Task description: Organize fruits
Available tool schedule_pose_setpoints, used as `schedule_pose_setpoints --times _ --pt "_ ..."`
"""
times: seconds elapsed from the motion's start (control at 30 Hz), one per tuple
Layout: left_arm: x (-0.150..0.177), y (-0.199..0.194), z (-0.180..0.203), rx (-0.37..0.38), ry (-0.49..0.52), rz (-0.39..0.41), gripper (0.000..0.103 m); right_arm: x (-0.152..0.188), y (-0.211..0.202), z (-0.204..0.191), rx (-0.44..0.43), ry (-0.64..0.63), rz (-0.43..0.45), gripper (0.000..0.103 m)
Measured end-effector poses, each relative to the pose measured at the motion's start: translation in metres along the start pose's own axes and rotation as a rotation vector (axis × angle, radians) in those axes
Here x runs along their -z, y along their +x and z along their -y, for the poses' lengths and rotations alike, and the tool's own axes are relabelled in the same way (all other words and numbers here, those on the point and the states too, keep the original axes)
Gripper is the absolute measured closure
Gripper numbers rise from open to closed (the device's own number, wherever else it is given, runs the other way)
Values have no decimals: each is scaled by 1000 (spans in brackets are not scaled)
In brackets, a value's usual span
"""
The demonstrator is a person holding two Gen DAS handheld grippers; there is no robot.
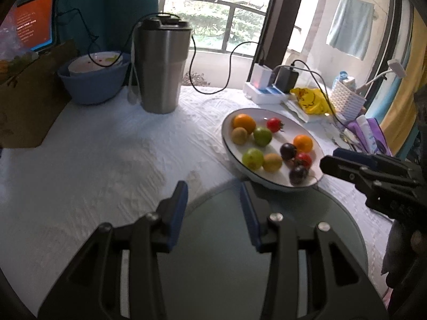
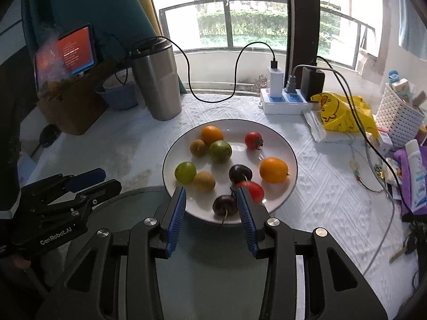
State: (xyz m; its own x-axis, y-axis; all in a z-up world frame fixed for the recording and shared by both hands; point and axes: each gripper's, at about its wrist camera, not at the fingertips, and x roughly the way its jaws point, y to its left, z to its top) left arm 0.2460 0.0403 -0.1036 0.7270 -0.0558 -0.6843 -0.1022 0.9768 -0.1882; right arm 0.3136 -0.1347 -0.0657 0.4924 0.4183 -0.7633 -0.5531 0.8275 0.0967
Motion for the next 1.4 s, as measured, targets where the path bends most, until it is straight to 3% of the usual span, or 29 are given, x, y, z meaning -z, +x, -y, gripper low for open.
schedule_pose_setpoints --times 0.23,0.27,0.37,0.77,0.97,1.1,1.4 --pt "13 -22 13 21 26 24 60 18 -23 2 13 16 18 61" --pt "16 -25 15 24 30 26 56 21 -26 2 16 19 20 61" --pt "23 -34 20 34 36 33 29 28 -35 3 24 27 25 61" --pt "40 -69 46 40 99 61 28 54 -77 3 47 46 69 61" --pt "44 -95 58 47 115 105 16 62 -105 -1 70 45 111 60" --pt "45 -116 64 41 121 144 12 64 -127 -6 84 38 151 36" --pt "40 -159 67 30 124 245 11 61 -172 -18 123 11 240 35"
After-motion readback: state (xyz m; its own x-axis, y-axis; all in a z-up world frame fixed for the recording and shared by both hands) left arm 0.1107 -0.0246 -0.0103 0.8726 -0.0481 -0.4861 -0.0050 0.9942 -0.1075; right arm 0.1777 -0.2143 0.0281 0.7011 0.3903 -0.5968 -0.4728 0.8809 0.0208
